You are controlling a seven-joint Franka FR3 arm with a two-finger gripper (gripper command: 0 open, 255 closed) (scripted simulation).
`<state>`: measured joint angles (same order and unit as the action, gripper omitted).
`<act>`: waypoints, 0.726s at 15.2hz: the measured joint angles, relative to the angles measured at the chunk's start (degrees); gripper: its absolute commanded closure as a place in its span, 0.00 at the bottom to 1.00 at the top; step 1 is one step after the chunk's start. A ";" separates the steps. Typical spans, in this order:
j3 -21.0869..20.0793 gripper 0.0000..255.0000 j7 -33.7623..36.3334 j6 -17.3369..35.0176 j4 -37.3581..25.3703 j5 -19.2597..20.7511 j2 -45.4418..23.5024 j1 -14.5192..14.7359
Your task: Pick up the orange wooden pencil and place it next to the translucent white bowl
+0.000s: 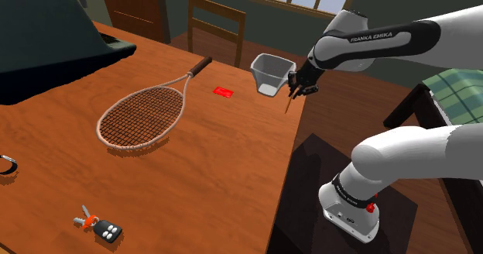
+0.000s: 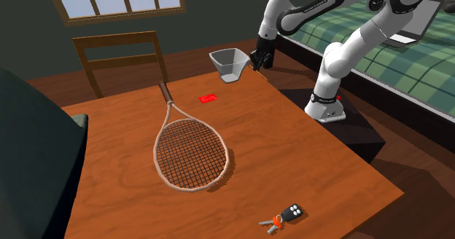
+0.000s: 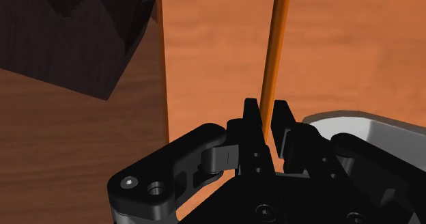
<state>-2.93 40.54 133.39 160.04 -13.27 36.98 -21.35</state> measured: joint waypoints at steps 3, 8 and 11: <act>0.06 1.00 -0.71 3.24 0.78 -0.58 -1.37 0.33; 0.31 1.00 -1.98 8.71 2.93 -1.69 -1.05 0.93; 0.61 1.00 -2.77 10.65 3.95 -2.05 -3.21 1.04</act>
<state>-2.32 37.78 144.04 163.98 -15.32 33.77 -20.31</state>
